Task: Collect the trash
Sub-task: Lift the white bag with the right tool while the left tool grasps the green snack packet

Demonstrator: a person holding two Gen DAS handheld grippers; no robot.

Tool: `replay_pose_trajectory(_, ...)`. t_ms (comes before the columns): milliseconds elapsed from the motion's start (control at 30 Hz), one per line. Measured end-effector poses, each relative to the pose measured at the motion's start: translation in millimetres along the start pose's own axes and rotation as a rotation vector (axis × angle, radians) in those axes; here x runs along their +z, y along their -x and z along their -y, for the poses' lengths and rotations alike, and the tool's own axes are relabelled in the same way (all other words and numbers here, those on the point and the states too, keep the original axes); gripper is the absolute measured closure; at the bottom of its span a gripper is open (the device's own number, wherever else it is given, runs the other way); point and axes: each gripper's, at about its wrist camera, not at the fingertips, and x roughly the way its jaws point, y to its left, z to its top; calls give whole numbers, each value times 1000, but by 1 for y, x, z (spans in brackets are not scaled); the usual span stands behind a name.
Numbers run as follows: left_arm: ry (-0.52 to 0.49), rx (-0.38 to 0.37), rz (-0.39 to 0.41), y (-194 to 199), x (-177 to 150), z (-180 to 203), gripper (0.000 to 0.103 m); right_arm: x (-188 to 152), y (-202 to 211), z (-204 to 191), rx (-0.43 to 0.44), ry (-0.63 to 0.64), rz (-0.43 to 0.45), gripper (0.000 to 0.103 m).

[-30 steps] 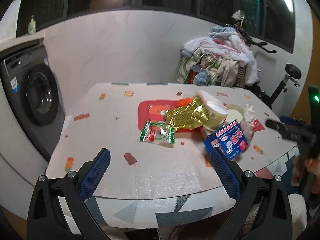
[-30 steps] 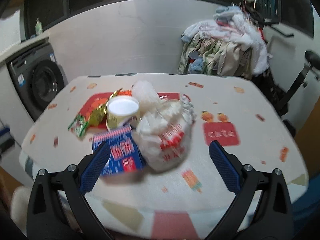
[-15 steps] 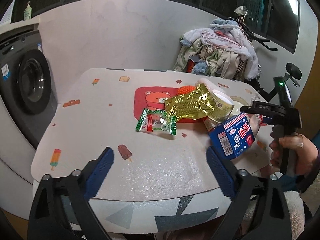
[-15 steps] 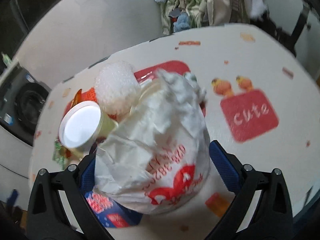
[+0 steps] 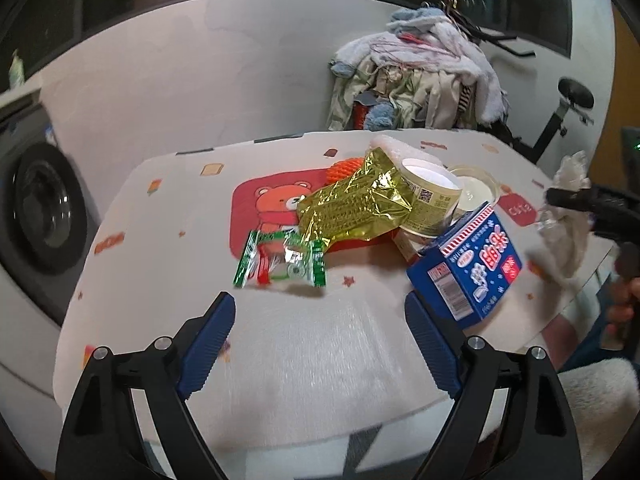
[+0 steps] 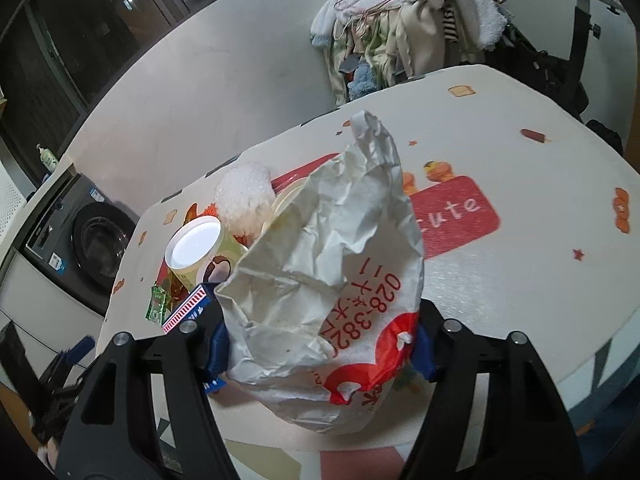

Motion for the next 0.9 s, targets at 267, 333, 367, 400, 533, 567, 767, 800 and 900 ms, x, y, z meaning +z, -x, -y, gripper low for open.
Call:
replay_pose_trajectory(267, 81, -11, -67, -31, 6, -27, 20, -10, 8, 8, 2, 10, 21, 34)
replay_pose_trajectory(333, 35, 17, -75, -38, 6, -27, 20, -12, 6, 11, 15, -3, 14, 34)
replay_pose_trajectory(367, 25, 26, -85, -41, 6, -28, 20, -13, 5, 11, 19, -5, 12, 34)
replay_pose_trajectory(400, 35, 25, -102, -47, 6, -31, 20, -14, 4, 11, 19, -4, 11, 34)
replay_pose_trajectory(533, 163, -14, -141, -67, 9, -54, 20, -15, 1, 11, 11, 11, 14, 34)
replay_pose_trajectory(567, 175, -13, -144, -71, 10, -57, 20, -15, 1, 11, 13, 10, 14, 34)
replay_pose_trajectory(767, 198, -16, -183, -107, 18, -69, 20, -17, 0, 12, 8, 21, 12, 34)
replay_pose_trajectory(800, 203, -26, -187, -112, 21, -71, 20, -18, 0, 12, 5, 23, 13, 34)
replay_pose_trajectory(900, 208, -60, -190, -122, 25, -71, 20, -19, -1, 12, 0, 29, 10, 34)
